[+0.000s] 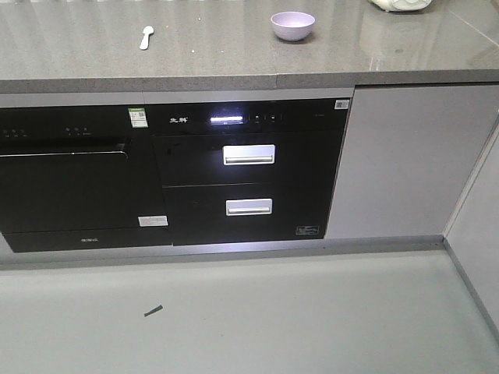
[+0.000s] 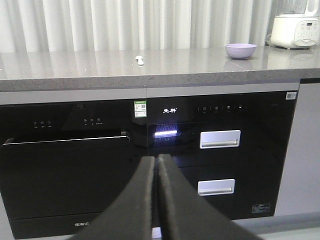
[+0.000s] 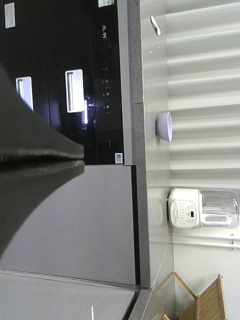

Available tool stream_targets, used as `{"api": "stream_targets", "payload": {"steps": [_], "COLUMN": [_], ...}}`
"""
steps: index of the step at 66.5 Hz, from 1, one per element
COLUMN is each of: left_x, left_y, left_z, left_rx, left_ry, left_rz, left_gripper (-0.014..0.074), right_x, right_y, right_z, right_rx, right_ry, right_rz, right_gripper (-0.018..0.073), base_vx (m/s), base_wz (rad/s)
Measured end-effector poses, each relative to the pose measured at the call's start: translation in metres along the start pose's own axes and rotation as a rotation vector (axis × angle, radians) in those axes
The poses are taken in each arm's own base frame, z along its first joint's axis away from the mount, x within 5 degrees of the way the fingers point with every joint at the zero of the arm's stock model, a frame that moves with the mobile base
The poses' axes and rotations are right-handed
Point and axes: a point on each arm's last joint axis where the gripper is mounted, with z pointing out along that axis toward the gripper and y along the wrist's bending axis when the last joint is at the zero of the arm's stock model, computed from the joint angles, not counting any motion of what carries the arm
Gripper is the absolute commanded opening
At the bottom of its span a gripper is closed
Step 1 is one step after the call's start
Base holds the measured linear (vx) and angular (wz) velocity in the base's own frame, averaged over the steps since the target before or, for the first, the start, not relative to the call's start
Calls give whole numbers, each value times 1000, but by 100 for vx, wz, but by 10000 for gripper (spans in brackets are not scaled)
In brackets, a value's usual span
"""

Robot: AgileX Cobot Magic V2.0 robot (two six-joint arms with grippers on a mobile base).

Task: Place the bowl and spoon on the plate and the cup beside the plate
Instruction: 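Drive the base toward the counter holding the spoon and bowl, then approach the counter edge and stop facing the spoon and bowl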

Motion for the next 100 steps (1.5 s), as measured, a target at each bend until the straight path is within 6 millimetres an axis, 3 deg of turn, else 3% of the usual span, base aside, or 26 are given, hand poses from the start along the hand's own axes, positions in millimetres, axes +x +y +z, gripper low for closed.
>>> {"api": "stream_targets", "payload": {"steps": [100], "left_x": [0], "left_y": [0], "left_z": [0], "left_rx": [0], "left_ry": [0], "left_rz": [0], "left_gripper": [-6], "right_x": [0], "right_y": [0], "right_z": [0], "right_rx": [0], "right_ry": [0], "right_rz": [0], "right_gripper": [-6], "base_vx": [19], "base_wz": [2]}}
